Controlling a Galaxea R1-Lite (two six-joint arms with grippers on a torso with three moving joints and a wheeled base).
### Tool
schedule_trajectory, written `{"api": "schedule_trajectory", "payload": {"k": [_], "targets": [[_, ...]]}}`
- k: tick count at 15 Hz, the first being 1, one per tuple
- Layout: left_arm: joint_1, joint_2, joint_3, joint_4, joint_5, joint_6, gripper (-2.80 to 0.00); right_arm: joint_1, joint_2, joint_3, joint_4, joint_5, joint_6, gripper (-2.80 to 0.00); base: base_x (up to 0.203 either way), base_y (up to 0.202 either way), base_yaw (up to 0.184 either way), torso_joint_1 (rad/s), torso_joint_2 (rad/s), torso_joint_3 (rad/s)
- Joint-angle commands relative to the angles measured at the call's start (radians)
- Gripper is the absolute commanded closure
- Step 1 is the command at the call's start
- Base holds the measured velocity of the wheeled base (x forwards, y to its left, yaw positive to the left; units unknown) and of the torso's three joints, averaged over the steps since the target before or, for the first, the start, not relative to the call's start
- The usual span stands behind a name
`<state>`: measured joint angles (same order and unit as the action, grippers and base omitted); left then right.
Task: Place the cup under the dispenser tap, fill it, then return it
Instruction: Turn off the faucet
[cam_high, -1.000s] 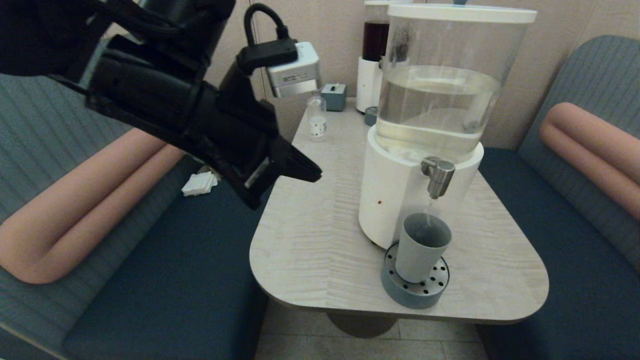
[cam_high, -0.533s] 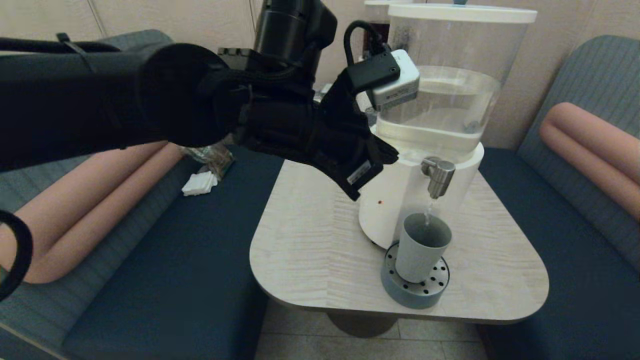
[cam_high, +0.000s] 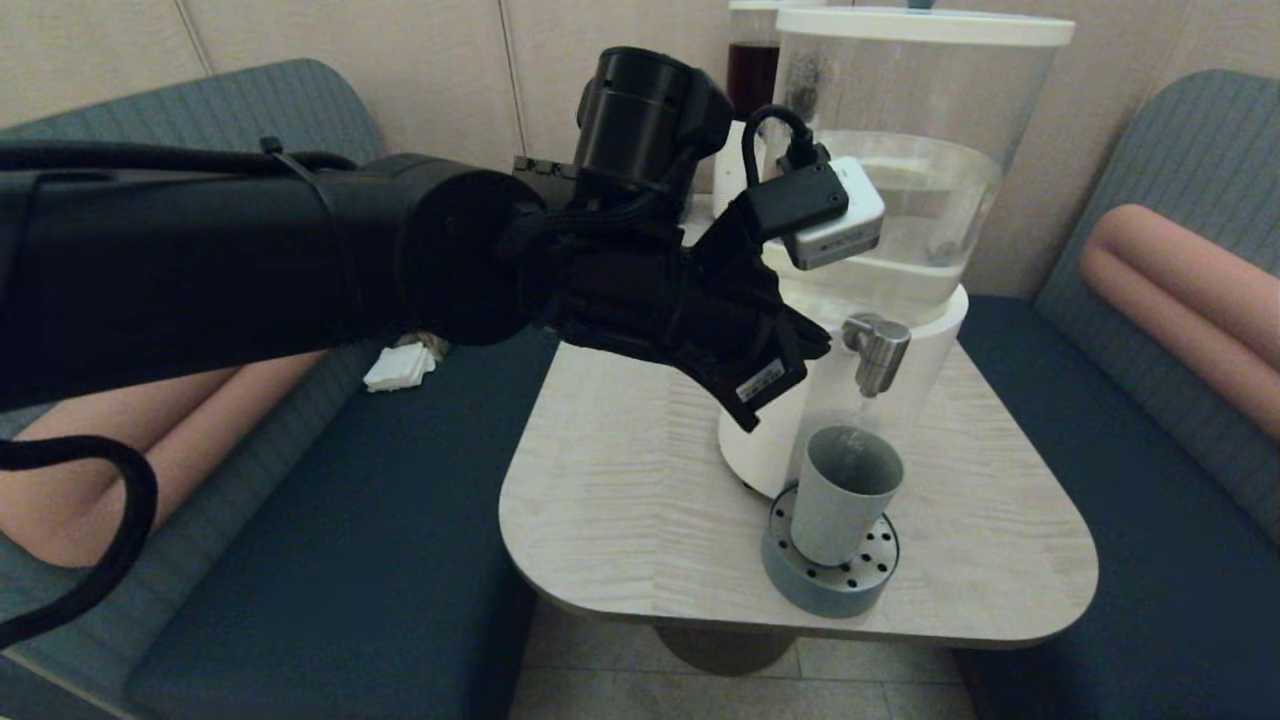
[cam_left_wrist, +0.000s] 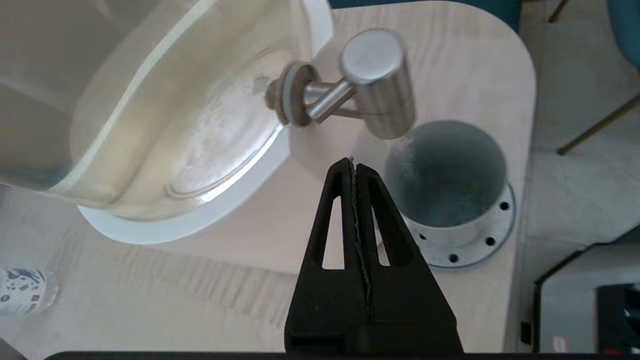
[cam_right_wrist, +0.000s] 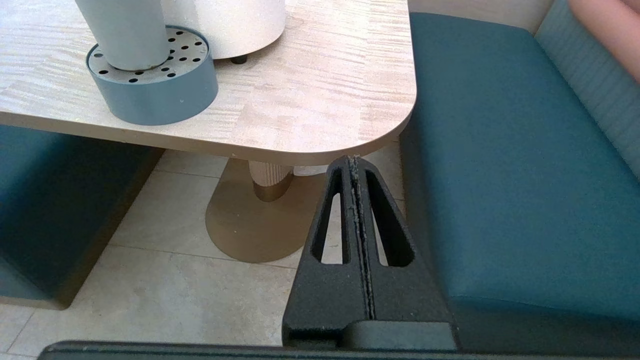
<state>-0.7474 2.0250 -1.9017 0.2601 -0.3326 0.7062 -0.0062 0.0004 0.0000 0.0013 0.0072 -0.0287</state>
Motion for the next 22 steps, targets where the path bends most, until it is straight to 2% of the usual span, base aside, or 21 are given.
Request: {"api": "schedule_trajectory", "payload": {"k": [1,6,13,16,22], "targets": [[-0.001,0.016,-0.001,-0.025,-0.002,0.004,0.00,0.000,0.000,0.002,0.000,0.000,0.000,0.00,0.000,0.000,0.000,0.000,0.00,0.000],[0.000,0.032,-0.002,-0.079,-0.002,-0.004,0.00,0.000,0.001,0.002,0.000,0.000,0.000,0.00,0.000,0.000,0.000,0.000,0.00,0.000],[0.000,0.038,-0.023,-0.084,0.003,-0.004,0.00,0.000,0.000,0.000,0.000,0.000,0.000,0.00,0.000,0.000,0.000,0.000,0.00,0.000],[-0.001,0.038,-0.027,-0.056,0.034,0.004,0.00,0.000,0.000,0.002,0.000,0.000,0.000,0.00,0.000,0.000,0.000,0.000,0.00,0.000],[-0.003,0.053,-0.030,-0.103,0.034,0.004,0.00,0.000,0.000,0.002,0.000,0.000,0.000,0.00,0.000,0.000,0.000,0.000,0.00,0.000]]}}
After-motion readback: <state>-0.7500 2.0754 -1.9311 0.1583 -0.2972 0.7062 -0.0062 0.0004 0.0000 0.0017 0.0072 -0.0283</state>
